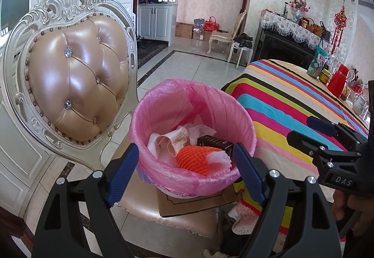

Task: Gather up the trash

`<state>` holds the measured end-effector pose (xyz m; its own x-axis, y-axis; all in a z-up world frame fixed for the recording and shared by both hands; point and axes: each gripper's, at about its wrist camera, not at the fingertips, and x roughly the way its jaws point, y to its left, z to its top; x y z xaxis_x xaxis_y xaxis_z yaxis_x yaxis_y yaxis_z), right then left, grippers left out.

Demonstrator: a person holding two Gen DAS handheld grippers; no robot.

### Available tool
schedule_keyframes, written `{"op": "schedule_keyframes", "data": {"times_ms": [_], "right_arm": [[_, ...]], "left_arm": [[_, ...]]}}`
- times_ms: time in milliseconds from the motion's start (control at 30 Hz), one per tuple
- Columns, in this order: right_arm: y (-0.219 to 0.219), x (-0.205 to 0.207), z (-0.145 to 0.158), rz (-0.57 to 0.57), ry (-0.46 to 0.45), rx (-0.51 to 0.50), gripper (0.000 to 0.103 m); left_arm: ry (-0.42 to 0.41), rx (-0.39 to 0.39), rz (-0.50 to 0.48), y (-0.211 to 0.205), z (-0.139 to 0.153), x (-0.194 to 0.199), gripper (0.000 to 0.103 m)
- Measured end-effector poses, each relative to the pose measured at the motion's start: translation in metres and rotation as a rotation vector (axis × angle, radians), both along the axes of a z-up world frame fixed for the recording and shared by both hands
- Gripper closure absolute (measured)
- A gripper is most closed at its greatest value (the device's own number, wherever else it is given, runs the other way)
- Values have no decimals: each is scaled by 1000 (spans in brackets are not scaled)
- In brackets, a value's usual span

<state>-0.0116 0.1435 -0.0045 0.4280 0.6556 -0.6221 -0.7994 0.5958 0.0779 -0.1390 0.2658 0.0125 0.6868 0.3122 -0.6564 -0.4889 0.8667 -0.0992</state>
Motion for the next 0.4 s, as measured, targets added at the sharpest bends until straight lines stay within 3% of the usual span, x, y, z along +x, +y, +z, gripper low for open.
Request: {"op": "schedule_keyframes", "data": {"times_ms": [400], "right_arm": [[-6, 4, -1, -10, 5, 3, 27]], "left_arm": [[8, -10, -14, -4, -1, 5, 23]]}}
